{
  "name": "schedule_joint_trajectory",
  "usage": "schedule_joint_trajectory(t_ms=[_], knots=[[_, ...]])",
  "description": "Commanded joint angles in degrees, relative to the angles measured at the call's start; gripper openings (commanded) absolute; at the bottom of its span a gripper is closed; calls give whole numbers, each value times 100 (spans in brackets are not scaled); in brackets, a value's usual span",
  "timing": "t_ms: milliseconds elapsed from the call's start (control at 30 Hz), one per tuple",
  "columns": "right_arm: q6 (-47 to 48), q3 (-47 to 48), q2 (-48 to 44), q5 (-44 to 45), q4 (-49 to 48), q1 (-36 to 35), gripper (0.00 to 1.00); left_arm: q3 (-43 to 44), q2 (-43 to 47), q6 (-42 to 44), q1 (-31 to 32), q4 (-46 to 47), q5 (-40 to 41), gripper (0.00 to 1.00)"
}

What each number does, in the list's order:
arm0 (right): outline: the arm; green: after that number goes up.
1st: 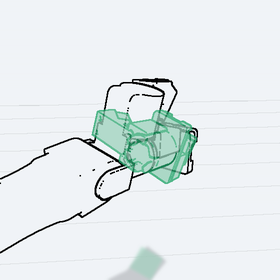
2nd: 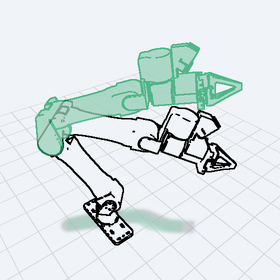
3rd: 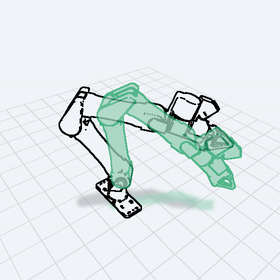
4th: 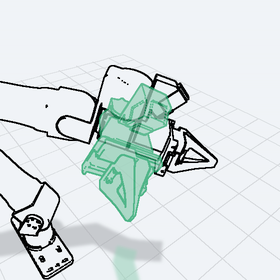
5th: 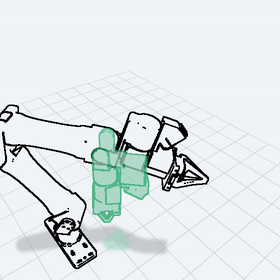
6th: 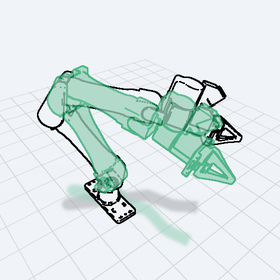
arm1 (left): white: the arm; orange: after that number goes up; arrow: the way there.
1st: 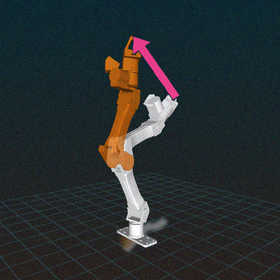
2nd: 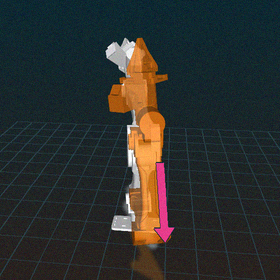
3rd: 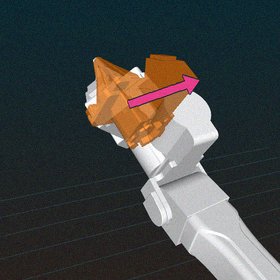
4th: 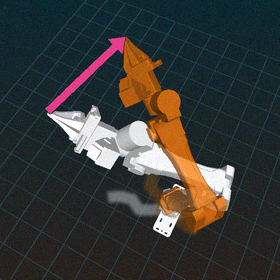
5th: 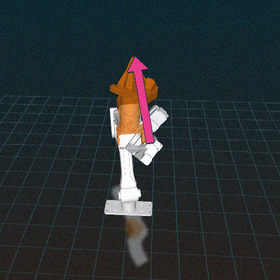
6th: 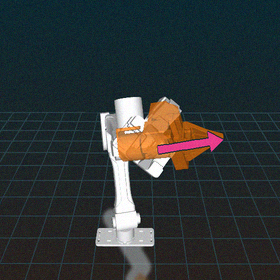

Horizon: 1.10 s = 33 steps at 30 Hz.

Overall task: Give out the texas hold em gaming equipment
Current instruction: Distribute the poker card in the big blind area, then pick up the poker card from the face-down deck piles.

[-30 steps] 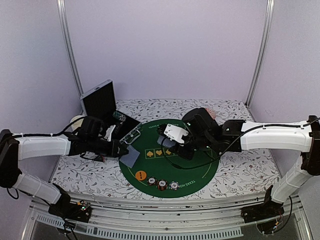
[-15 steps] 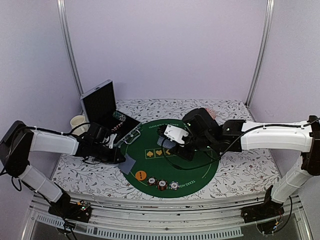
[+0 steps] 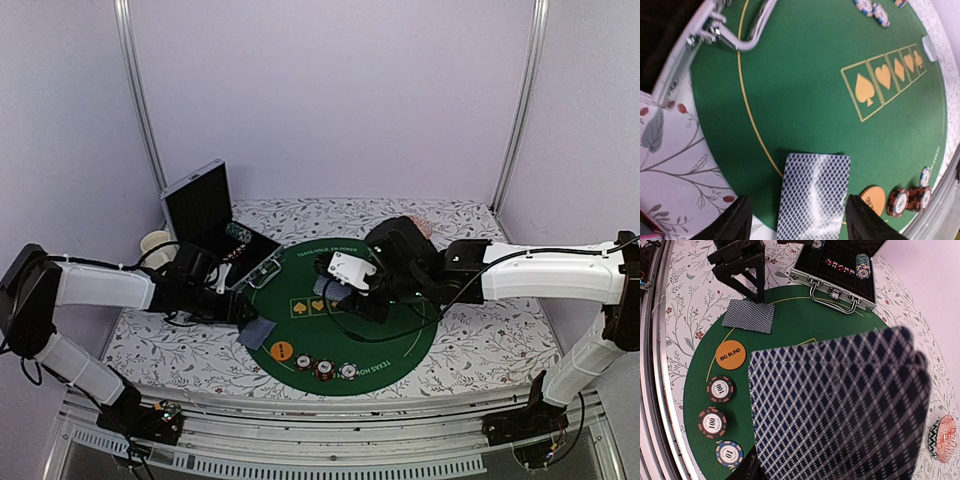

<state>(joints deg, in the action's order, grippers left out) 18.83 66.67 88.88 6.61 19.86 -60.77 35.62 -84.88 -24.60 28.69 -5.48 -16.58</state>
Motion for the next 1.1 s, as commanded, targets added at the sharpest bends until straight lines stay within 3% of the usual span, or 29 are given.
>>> schedule_joint_trajectory(t_ms=[0, 167, 233, 267, 367, 500, 700, 1067], knots=[[-46, 60, -115, -244, 27, 0, 44, 128, 761, -89, 46, 49, 405, 67], [-46, 186, -63, -479, 1, -42, 44, 179, 1662, 252, 730, 529, 231, 74], [-46, 209, 15, -540, -7, -80, 44, 168, 1962, 403, 1007, 938, -261, 85], [-46, 214, 65, -546, -8, -107, 44, 120, 2079, 400, 1094, 1198, -595, 97], [-46, 214, 157, -600, -40, -172, 44, -12, 2299, 165, 1180, 1973, -1380, 98], [-46, 439, 266, -660, -69, -260, 44, 40, 2204, 246, 1313, 2098, -1575, 98], [-46, 579, 404, -738, -71, -361, 44, 313, 1802, 711, 1646, 1778, -1428, 98], [-46, 785, 584, -784, -38, -470, 44, 729, 1340, 760, 1937, 1548, 110, 96]])
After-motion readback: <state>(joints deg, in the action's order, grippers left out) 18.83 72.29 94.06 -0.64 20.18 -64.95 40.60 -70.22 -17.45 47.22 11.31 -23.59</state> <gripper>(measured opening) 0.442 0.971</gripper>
